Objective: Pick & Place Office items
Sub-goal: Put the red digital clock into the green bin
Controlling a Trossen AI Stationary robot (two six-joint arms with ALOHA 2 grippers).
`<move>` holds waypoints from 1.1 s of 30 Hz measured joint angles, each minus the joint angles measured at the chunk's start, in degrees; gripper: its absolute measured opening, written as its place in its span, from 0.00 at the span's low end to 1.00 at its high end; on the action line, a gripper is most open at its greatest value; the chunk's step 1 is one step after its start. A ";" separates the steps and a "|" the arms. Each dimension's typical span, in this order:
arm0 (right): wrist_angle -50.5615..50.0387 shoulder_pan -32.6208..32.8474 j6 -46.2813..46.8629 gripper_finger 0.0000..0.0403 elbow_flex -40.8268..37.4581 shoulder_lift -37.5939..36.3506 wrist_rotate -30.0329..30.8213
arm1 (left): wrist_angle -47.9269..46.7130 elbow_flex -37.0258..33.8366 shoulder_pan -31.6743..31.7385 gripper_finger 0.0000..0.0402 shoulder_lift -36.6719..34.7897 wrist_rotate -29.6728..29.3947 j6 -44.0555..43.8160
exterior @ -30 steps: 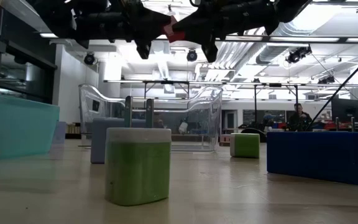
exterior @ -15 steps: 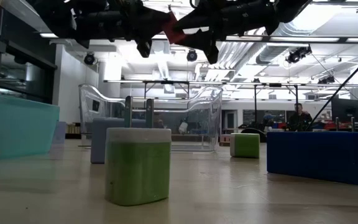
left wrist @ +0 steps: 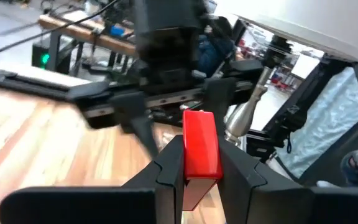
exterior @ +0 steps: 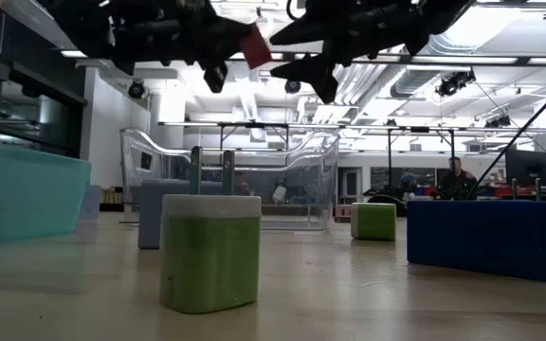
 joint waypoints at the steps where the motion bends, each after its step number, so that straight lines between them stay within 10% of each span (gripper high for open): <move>1: -0.32 0.01 0.07 0.53 0.00 -0.16 -0.46 | -1.26 0.00 1.02 0.15 -0.92 0.72 -0.32; 10: -8.71 -0.01 0.09 0.53 0.00 -0.44 -1.33 | -29.87 0.02 6.64 0.15 -15.65 7.45 1.89; 20: -11.77 0.03 0.11 0.53 0.00 -0.44 0.34 | -68.17 0.02 -1.05 0.15 -33.37 1.28 2.50; 33: -11.77 0.05 1.62 0.53 0.00 -0.44 2.08 | -78.57 0.02 -24.16 0.15 -34.71 -11.18 -8.57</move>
